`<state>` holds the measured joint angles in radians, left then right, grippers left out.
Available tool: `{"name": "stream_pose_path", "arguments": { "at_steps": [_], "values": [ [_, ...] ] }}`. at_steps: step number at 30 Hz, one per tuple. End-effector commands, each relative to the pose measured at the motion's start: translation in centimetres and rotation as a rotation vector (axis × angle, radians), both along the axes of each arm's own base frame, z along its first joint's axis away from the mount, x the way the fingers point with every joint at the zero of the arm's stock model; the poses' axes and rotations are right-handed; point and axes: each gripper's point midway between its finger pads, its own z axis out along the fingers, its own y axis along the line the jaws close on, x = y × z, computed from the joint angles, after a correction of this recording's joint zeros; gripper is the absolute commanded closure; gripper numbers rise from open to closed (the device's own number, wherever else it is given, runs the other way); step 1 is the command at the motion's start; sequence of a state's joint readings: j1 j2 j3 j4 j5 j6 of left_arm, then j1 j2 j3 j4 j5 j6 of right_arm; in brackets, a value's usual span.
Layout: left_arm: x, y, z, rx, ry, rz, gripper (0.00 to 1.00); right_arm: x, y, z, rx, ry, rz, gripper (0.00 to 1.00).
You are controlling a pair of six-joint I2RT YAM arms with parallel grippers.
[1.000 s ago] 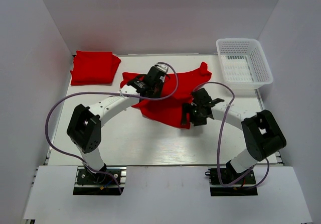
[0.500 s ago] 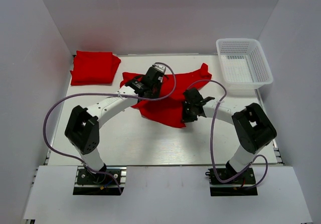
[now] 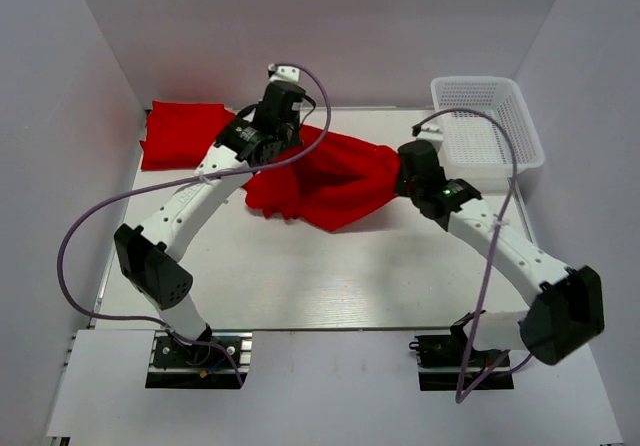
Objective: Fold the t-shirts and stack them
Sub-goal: Flatten out the tshirt
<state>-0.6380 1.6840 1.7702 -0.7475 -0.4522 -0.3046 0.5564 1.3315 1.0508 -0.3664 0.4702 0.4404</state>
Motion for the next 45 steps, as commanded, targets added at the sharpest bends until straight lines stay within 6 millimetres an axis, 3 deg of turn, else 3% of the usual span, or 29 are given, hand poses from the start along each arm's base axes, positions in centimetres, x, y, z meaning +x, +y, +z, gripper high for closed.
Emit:
{"name": "stream_pose_path", "arguments": {
  "at_steps": [1, 4, 7, 9, 11, 18, 21, 24, 28, 31, 35, 38, 41, 43, 45],
  "values": [
    [-0.6, 5.2, 7.0, -0.002, -0.132, 0.162, 1.0, 1.1, -4.4, 6.4, -0.098, -0.169, -0.115, 1.0],
    [-1.3, 8.1, 11.1, 0.002, -0.225, 0.239, 1.0, 1.1, -7.3, 10.7, -0.136, -0.272, -0.192, 1.0],
    [-2.2, 10.7, 14.0, 0.024, -0.307, 0.309, 1.0, 0.4, -10.4, 15.3, -0.156, -0.376, -0.296, 1.0],
    [-3.8, 12.4, 16.6, -0.006, -0.373, 0.351, 1.0, -0.5, -12.7, 17.9, -0.173, -0.444, -0.387, 1.0],
    [-5.5, 14.8, 18.4, -0.013, -0.424, 0.417, 1.0, -1.3, -14.8, 21.2, -0.194, -0.522, -0.451, 1.0],
    [-10.6, 19.6, 23.3, -0.046, -0.561, 0.516, 1.0, -6.0, -19.6, 30.6, -0.242, -0.722, -0.606, 1.0],
    [-13.5, 22.0, 25.5, -0.091, -0.63, 0.566, 1.0, -8.2, -21.3, 33.6, -0.289, -0.777, -0.65, 1.0],
    [-15.9, 23.0, 26.6, -0.133, -0.669, 0.55, 1.0, -10.2, -22.2, 36.1, -0.29, -0.836, -0.67, 1.0],
    [-17.4, 23.0, 27.7, -0.189, -0.707, 0.478, 1.0, -12.2, -22.7, 38.4, -0.255, -0.906, -0.658, 1.0],
    [-18.0, 22.8, 28.3, -0.2, -0.72, 0.433, 1.0, -12.5, -22.7, 38.7, -0.258, -0.917, -0.644, 1.0],
    [-16.5, 21.0, 27.8, -0.191, -0.683, 0.374, 1.0, -12.1, -22.5, 38.5, -0.271, -0.908, -0.633, 1.0],
    [-14.5, 20.3, 25.3, -0.152, -0.618, 0.419, 1.0, -10.4, -21.6, 37.3, -0.282, -0.872, -0.605, 1.0],
    [-10.4, 17.8, 20.5, -0.093, -0.484, 0.439, 1.0, -7.6, -20.3, 34.7, -0.29, -0.817, -0.573, 1.0],
    [-7.9, 15.8, 16.1, -0.032, -0.376, 0.413, 1.0, -4.7, -19.1, 32.3, -0.308, -0.758, -0.552, 1.0],
    [-4.7, 14.1, 10.6, 0.019, -0.264, 0.418, 1.0, -1.2, -17.8, 28.3, -0.33, -0.669, -0.534, 1.0]
  ]
}}
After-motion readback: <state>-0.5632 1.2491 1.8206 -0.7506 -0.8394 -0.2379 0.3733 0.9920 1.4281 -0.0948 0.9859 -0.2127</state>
